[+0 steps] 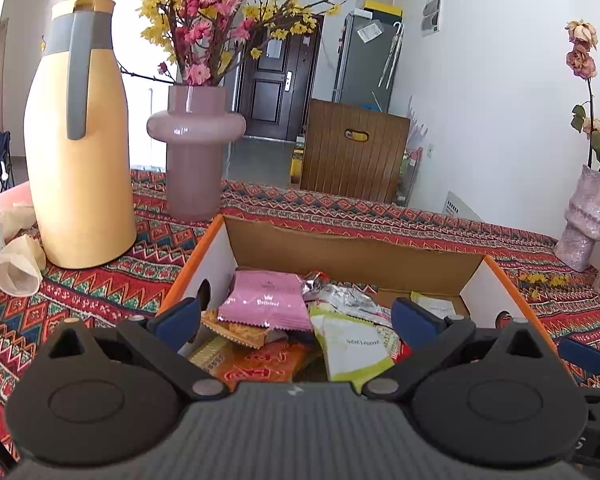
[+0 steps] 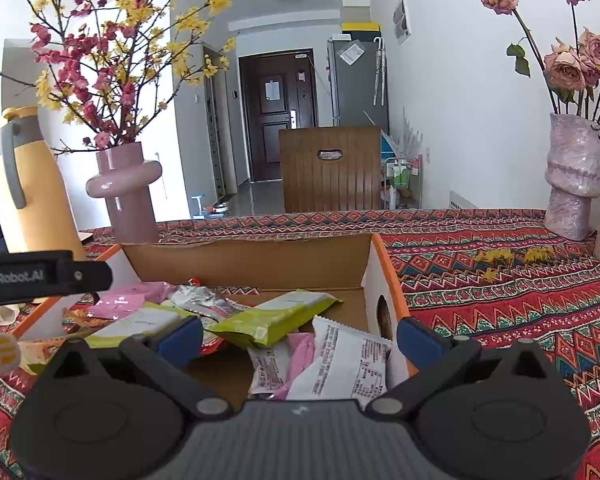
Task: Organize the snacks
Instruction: 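Open both tools to drop the packets into the box, then move both tools back from the box toward the snack pile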
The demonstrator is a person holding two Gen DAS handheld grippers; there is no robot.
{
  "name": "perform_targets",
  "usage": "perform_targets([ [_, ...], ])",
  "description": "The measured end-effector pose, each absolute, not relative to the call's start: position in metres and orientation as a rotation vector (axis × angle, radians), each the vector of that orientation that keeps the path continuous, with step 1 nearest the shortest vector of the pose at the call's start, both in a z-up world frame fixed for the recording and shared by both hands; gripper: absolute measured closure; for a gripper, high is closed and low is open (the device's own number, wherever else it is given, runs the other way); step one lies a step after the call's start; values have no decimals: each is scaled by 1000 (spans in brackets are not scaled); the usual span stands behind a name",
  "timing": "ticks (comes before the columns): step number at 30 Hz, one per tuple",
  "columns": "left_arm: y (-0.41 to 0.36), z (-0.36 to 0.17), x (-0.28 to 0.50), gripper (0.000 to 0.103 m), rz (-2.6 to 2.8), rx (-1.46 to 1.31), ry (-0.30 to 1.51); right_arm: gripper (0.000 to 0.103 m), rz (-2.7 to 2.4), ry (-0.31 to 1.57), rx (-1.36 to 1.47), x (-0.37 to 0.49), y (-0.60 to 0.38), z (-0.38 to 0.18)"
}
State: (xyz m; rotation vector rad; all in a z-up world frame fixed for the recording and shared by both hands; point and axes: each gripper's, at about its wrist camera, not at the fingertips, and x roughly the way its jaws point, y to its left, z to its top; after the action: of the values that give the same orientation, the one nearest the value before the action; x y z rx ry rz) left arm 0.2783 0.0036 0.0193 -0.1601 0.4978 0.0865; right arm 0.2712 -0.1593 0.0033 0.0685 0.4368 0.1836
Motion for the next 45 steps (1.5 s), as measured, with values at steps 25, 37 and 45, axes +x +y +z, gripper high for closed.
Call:
perform_targets([
  [25, 39, 23, 203, 0, 41, -118, 554, 0, 229, 457, 116, 188, -207, 13],
  [37, 61, -21, 191, 0, 60, -102, 566, 0, 231, 555, 119, 180, -212, -24],
  [45, 62, -24, 189, 0, 49, -114, 550, 0, 218, 550, 87, 178, -205, -25],
])
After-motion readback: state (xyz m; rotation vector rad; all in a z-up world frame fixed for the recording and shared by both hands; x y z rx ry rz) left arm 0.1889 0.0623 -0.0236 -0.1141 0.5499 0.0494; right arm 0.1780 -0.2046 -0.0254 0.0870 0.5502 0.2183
